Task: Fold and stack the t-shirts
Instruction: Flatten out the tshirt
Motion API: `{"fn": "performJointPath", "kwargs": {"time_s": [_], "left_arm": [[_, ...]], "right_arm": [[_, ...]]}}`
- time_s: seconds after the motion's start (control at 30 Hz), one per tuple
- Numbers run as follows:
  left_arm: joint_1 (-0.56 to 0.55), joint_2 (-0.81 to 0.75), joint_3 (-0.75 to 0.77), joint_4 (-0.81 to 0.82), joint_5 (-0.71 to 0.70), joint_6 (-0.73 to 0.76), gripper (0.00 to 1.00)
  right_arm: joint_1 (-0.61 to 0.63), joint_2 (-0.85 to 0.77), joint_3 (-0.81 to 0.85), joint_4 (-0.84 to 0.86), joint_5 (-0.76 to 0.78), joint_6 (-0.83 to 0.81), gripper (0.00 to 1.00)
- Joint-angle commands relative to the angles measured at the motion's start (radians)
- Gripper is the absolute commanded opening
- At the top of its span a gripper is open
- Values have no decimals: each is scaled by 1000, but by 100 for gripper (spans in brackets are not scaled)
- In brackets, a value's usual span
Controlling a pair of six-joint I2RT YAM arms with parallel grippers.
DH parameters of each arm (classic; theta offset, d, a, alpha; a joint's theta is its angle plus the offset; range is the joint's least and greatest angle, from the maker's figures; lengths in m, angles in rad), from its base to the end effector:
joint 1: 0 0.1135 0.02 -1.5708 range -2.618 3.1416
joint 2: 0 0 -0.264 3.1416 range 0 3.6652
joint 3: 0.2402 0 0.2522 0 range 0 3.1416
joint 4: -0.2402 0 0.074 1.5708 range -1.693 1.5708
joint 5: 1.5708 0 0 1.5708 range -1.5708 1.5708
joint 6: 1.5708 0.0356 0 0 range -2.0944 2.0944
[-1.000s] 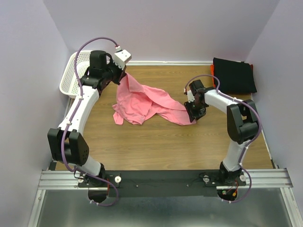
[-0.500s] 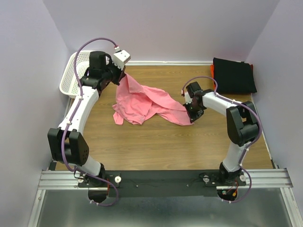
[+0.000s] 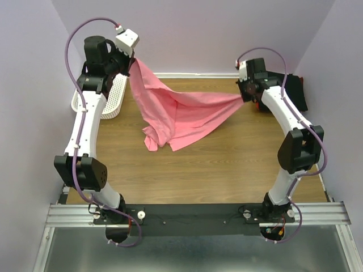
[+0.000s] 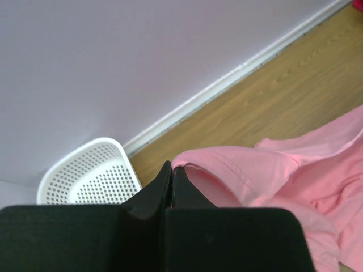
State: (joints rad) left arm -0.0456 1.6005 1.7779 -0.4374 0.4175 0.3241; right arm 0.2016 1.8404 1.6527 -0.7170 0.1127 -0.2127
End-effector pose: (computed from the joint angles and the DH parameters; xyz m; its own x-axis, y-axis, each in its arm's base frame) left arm 0.3603 -0.0309 0.4523 -0.1055 0.2962 -0.9493 0.4924 0.8449 0.2089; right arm 0.4023 0.0781 0.2952 -0.7253 -0.3623 -0.5853 -0.2905 0.9320 -0.2169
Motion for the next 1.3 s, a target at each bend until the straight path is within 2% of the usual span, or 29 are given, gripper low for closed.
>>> {"fn": "performJointPath", "kwargs": {"time_s": [0.0, 0.1, 0.2, 0.47, 0.6, 0.87, 1.07, 1.27], "left_arm": [[16, 45, 160, 17, -52, -25, 0], [32, 58, 251, 20, -77, -36, 0], [65, 36, 279, 72, -105, -56, 0], [93, -106, 220, 152, -155, -40, 0], [93, -273, 97, 184, -157, -34, 0], [93, -649, -98, 212, -195, -33, 0], [95, -873, -123, 210, -249, -39, 0], [93, -999, -112, 167, -264, 1, 0]], "right_arm": [[-5, -18, 219, 10, 100, -86, 1], [-24, -6, 355, 10, 128, -105, 1], [-42, -9, 468, 22, 160, -126, 1], [-50, -102, 607, 88, 206, -172, 0], [-51, -190, 589, 120, 211, -174, 1], [-50, -478, 487, 188, 208, -151, 1], [-51, -651, 460, 218, 193, -149, 1], [-50, -773, 478, 225, 200, -192, 0]]}}
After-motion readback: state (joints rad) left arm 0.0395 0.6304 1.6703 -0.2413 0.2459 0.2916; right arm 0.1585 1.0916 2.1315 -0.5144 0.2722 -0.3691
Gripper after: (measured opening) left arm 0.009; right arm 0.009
